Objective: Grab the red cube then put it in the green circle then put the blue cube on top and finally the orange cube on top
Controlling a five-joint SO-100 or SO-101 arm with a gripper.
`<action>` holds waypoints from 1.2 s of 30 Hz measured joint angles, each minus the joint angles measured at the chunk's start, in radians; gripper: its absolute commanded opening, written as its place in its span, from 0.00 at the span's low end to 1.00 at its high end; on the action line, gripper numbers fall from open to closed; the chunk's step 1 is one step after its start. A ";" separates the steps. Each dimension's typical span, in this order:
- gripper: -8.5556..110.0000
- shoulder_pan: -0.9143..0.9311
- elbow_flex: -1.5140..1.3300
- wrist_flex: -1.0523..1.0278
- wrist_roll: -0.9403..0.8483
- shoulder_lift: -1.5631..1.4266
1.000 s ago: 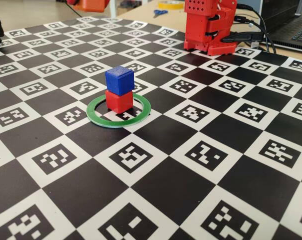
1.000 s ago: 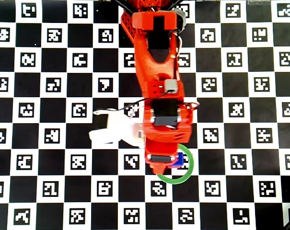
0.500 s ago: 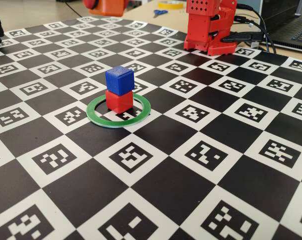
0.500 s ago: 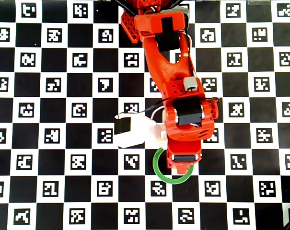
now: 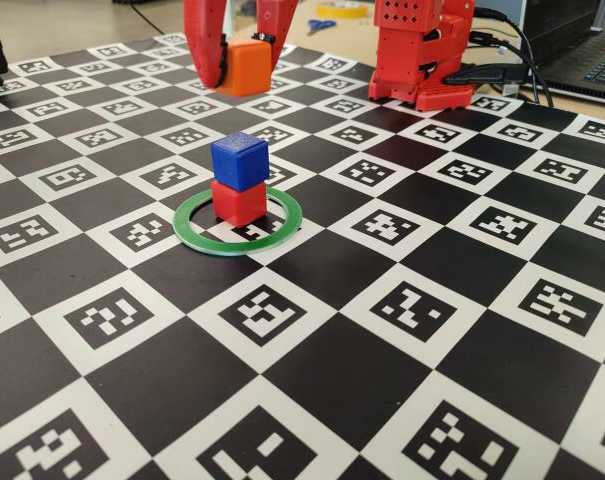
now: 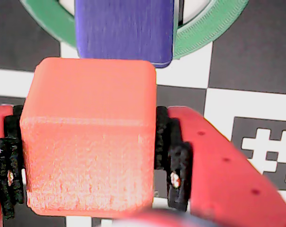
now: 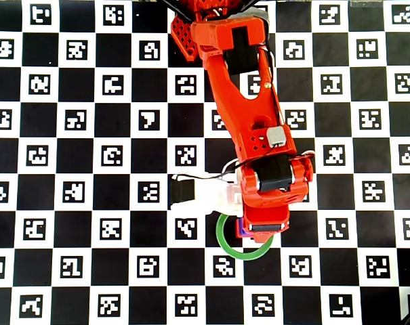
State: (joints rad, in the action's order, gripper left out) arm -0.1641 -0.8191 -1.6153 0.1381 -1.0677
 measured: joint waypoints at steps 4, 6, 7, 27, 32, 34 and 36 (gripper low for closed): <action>0.14 0.000 -0.015 0.018 0.000 0.018; 0.14 0.000 -0.038 0.034 0.000 0.021; 0.14 0.000 -0.049 0.041 0.000 0.021; 0.14 0.021 -0.118 0.097 -0.012 0.038; 0.14 0.021 -0.118 0.097 -0.012 0.040; 0.14 0.021 -0.118 0.097 -0.012 0.040; 0.22 0.021 -0.118 0.097 -0.012 0.040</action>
State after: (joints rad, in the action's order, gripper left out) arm -0.1427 -0.9373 -1.5186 0.1258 -1.0278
